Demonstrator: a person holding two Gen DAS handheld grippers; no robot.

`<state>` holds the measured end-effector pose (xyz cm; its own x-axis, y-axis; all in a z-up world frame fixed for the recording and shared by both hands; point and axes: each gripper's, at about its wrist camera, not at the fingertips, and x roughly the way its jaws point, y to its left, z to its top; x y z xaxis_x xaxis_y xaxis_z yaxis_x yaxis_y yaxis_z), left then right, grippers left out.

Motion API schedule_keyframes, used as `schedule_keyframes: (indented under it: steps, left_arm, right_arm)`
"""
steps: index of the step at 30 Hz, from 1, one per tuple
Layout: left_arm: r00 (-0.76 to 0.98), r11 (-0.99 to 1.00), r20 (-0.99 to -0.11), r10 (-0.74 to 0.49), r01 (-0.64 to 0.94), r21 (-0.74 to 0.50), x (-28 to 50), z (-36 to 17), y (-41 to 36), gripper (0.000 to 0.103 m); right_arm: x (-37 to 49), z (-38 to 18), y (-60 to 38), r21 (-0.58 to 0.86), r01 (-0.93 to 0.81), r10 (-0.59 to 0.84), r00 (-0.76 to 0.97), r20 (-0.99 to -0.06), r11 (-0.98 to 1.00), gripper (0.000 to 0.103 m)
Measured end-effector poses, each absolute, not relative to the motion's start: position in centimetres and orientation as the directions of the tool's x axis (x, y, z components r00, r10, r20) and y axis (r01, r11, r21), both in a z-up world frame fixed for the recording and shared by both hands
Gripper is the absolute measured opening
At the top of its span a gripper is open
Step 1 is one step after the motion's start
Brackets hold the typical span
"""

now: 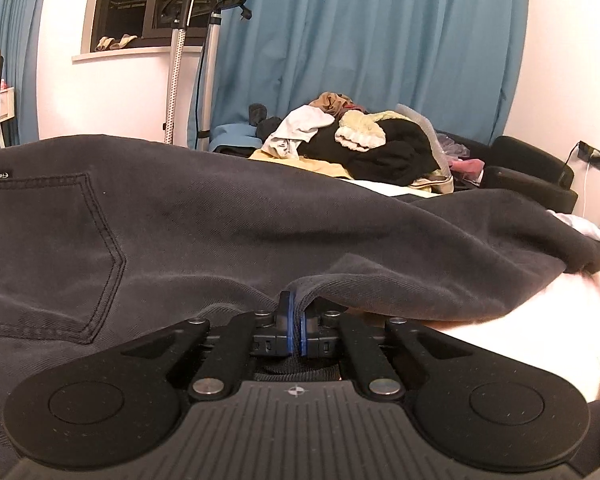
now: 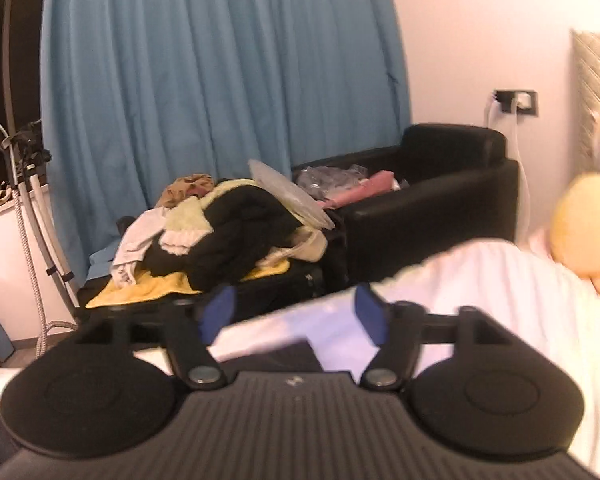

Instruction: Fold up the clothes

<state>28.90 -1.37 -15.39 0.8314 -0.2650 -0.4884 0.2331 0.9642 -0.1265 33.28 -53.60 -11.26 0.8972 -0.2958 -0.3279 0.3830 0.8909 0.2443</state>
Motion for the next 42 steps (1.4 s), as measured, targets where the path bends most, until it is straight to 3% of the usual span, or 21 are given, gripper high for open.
schedule_keyframes:
  steps: [3, 8, 10, 13, 15, 16, 17, 20, 23, 27, 31, 34, 37, 42]
  left_arm:
    - [0.828, 0.964, -0.493, -0.266, 0.231, -0.133, 29.0, -15.6, -1.3, 0.005]
    - [0.832, 0.967, -0.494, -0.254, 0.232, -0.106, 28.8, -15.8, -1.5, 0.006]
    - [0.833, 0.968, -0.495, -0.248, 0.229, -0.099, 28.8, -15.8, -1.6, 0.006]
    - [0.832, 0.972, -0.505, -0.232, 0.217, -0.089, 29.0, -15.9, -1.9, 0.006]
    - [0.832, 0.976, -0.512, -0.214, 0.2, -0.082, 29.2, -16.2, -2.2, 0.007]
    - [0.833, 0.978, -0.514, -0.205, 0.193, -0.076, 29.2, -16.4, -2.4, 0.007]
    - [0.835, 0.98, -0.515, -0.196, 0.186, -0.071, 29.3, -16.5, -2.6, 0.007]
    - [0.851, 0.981, -0.487, -0.196, 0.173, -0.092, 29.1, -16.0, -2.7, 0.005]
    - [0.865, 0.975, -0.449, -0.223, 0.193, -0.111, 28.4, -14.6, -2.3, 0.004]
    - [0.866, 0.96, -0.419, -0.272, 0.217, -0.175, 27.4, -12.5, -0.8, 0.003]
    - [0.844, 0.945, -0.434, -0.316, 0.238, -0.225, 26.3, -12.0, 0.8, 0.003]
    - [0.82, 0.948, -0.477, -0.316, 0.261, -0.18, 25.6, -13.0, 0.7, 0.004]
    - [0.797, 0.948, -0.515, -0.315, 0.285, -0.139, 25.2, -14.3, 0.3, 0.004]
    - [0.8, 0.953, -0.518, -0.302, 0.263, -0.148, 24.9, -14.4, 0.2, 0.004]
  right_arm:
    - [29.5, -13.8, -54.4, 0.352, 0.393, -0.279, 0.901, -0.332, 0.85, 0.073]
    - [27.9, -19.1, -53.9, 0.422, 0.43, -0.183, 0.841, -0.51, 0.798, 0.076]
    - [28.4, -20.7, -54.1, 0.44, 0.447, -0.185, 0.835, -0.519, 0.779, 0.076]
    - [29.4, -21.6, -54.7, 0.467, 0.417, -0.204, 0.875, -0.439, 0.78, 0.073]
    - [29.4, -21.2, -54.6, 0.438, 0.384, -0.239, 0.906, -0.349, 0.813, 0.058]
    - [29.5, -20.9, -54.4, 0.427, 0.351, -0.214, 0.917, -0.335, 0.834, 0.029]
    - [29.6, -20.5, -54.3, 0.418, 0.326, -0.182, 0.92, -0.348, 0.848, 0.008]
    - [29.3, -18.5, -54.3, 0.399, 0.294, -0.135, 0.915, -0.381, 0.868, 0.005]
    - [27.1, -13.7, -56.0, 0.451, 0.312, -0.19, 0.936, -0.295, 0.836, 0.004]
    - [25.6, -8.5, -58.5, 0.439, 0.353, -0.27, 0.932, -0.241, 0.826, 0.004]
    - [24.1, -10.0, -60.5, 0.434, 0.452, -0.323, 0.883, -0.339, 0.78, 0.004]
    - [22.4, -13.6, -61.7, 0.483, 0.476, -0.293, 0.866, -0.406, 0.735, 0.02]
    - [19.0, -16.4, -61.0, 0.527, 0.494, -0.29, 0.858, -0.424, 0.692, 0.048]
    - [15.0, -18.6, -58.0, 0.651, 0.434, -0.157, 0.884, -0.439, 0.623, 0.061]
